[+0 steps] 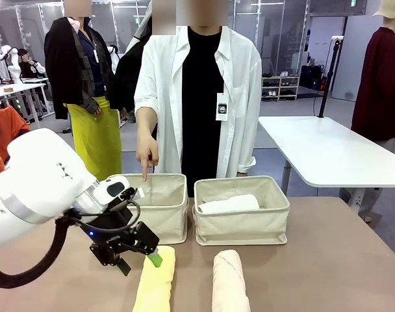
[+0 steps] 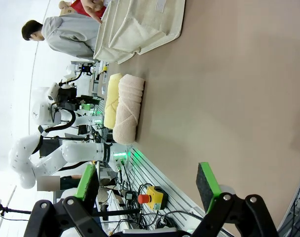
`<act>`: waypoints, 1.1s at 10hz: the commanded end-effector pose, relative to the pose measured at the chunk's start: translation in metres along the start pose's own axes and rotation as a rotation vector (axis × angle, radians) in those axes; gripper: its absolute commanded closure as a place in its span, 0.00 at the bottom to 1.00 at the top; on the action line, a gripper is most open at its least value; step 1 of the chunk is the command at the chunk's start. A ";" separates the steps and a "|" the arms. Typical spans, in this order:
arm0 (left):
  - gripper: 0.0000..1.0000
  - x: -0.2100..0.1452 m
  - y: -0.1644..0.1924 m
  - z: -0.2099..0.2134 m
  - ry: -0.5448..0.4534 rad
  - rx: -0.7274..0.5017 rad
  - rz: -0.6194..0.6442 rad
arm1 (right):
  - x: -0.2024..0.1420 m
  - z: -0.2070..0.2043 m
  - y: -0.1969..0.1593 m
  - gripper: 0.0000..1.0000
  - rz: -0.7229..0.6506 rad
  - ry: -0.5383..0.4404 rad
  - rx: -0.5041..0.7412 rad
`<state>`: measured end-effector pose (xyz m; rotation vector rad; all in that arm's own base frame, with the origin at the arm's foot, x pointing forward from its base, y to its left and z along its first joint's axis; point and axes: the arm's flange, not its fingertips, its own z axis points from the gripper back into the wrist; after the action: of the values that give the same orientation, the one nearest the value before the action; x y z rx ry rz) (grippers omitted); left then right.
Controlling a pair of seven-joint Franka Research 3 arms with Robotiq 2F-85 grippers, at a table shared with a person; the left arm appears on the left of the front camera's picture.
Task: Divide the towels into two baskets.
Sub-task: Pick up one hotel-folded towel from the bottom of the table and place it in the Fabric basket indicated by the person.
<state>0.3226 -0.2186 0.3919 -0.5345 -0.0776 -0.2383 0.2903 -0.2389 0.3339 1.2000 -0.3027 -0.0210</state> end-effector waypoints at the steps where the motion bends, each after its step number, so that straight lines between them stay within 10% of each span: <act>1: 0.00 -0.063 0.024 -0.030 -0.053 0.064 0.047 | -0.002 0.000 0.003 0.00 0.009 -0.007 0.001; 11: 0.00 -0.052 0.020 -0.086 -0.101 0.173 0.087 | -0.002 0.000 0.003 0.00 0.009 -0.007 0.001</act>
<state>0.3116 -0.2626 0.3154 -0.3735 -0.1257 -0.1316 0.2904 -0.2388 0.3339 1.1999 -0.3025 -0.0209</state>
